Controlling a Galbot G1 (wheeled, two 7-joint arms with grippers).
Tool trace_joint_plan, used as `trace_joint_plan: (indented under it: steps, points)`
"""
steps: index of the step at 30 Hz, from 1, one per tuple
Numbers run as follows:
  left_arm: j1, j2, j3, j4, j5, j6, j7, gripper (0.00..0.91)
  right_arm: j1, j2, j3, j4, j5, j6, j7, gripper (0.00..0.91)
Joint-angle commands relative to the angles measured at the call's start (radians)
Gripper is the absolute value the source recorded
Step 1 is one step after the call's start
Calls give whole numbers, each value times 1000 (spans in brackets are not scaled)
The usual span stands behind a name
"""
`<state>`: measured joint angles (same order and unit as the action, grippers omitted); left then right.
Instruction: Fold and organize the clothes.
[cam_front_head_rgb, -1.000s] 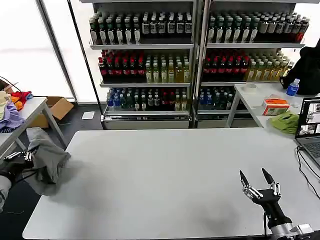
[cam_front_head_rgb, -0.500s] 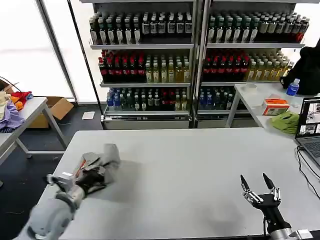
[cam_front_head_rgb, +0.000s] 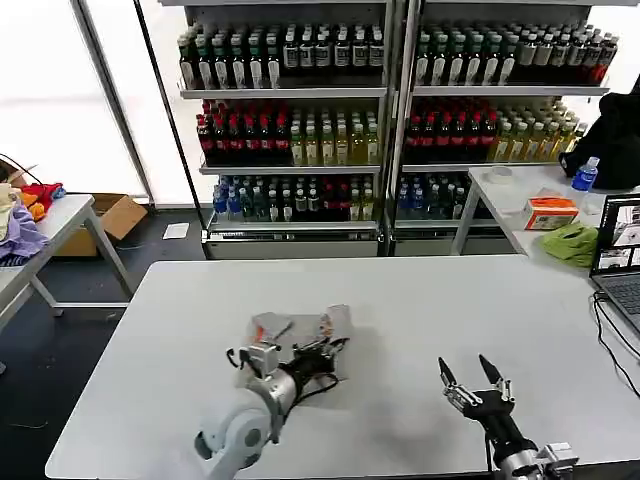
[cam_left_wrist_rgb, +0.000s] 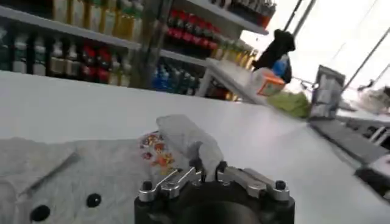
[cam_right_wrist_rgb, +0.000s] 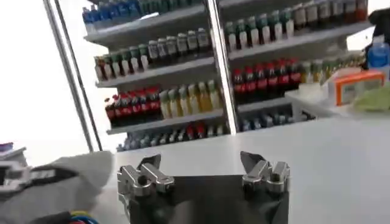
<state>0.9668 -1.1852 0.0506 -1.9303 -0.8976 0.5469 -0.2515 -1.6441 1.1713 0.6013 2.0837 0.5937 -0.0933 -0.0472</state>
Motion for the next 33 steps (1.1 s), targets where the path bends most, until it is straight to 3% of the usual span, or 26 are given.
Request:
trace_joint_plan:
  steps: [1, 9, 13, 19, 23, 25, 27, 29, 30, 31, 33]
  points:
    - [-109, -124, 51, -52, -187, -8, -81, 907, 192, -54, -203, 21, 229, -313, 160, 907]
    - [-2, -76, -143, -146, -141, -17, 6, 907, 262, -117, -207, 44, 363, -361, 186, 907]
    - [79, -32, -231, -187, -126, -60, 35, 907, 278, -113, -249, 17, 372, -362, 207, 907]
    - [172, 16, -364, -220, -124, -68, 45, 907, 381, -73, -327, -75, 371, -352, 288, 907]
    - [207, 19, -429, -224, -107, -67, 45, 907, 426, -59, -351, -118, 366, -350, 387, 907]
    - [234, 19, -460, -224, -80, -76, 46, 907, 437, -53, -357, -128, 369, -355, 405, 907]
    - [255, 15, -480, -221, -73, -78, 52, 907, 446, -47, -368, -144, 338, -365, 397, 907]
    - [276, 7, -495, -216, -68, -83, 59, 907, 446, -50, -396, -161, 162, -311, 291, 907]
    - [279, 2, -498, -216, -66, -84, 61, 907, 447, -50, -399, -162, 147, -308, 283, 907]
    - [286, -4, -500, -215, -60, -87, 61, 907, 451, -44, -415, -161, 101, -308, 285, 907]
    - [289, -8, -502, -215, -54, -87, 61, 907, 466, -31, -438, -160, 119, -367, 344, 907]
